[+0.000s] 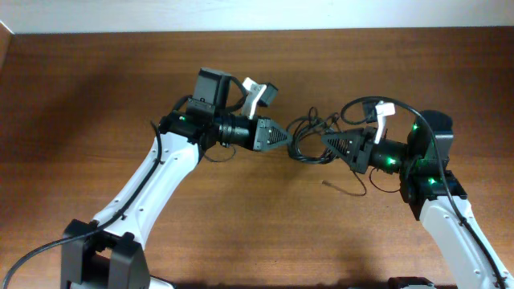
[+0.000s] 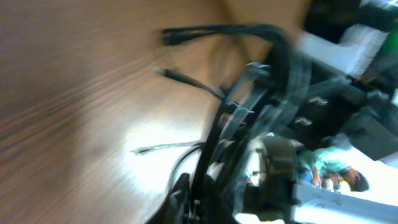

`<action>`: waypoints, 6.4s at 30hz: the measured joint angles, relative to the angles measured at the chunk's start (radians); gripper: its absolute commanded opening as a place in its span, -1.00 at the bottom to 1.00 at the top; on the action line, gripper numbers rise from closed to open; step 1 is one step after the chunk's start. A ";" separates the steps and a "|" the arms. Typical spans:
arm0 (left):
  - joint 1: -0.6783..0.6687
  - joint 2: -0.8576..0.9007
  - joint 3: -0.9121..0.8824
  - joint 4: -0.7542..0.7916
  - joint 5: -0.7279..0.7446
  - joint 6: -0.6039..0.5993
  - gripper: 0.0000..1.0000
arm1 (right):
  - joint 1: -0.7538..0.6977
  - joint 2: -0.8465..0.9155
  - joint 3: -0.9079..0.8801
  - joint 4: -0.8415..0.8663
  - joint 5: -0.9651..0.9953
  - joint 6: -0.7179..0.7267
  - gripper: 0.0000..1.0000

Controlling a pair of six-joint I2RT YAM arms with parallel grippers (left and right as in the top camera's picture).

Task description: Untangle cables

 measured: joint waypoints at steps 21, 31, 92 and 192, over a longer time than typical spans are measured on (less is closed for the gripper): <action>-0.186 0.000 0.000 -0.059 -0.375 -1.214 0.05 | 0.108 0.001 0.000 -0.014 0.470 -0.062 -0.92; -0.209 0.014 0.000 0.060 -0.567 -1.445 -0.17 | 0.113 0.001 0.000 -0.058 0.467 -0.066 -0.91; -0.042 0.165 -0.013 0.211 0.254 -0.133 -1.00 | 0.064 -0.010 0.021 -0.425 0.893 0.025 -0.90; -0.084 0.208 0.040 -0.052 -0.772 -0.318 -0.04 | -0.016 -0.006 0.024 -0.474 0.718 0.081 0.01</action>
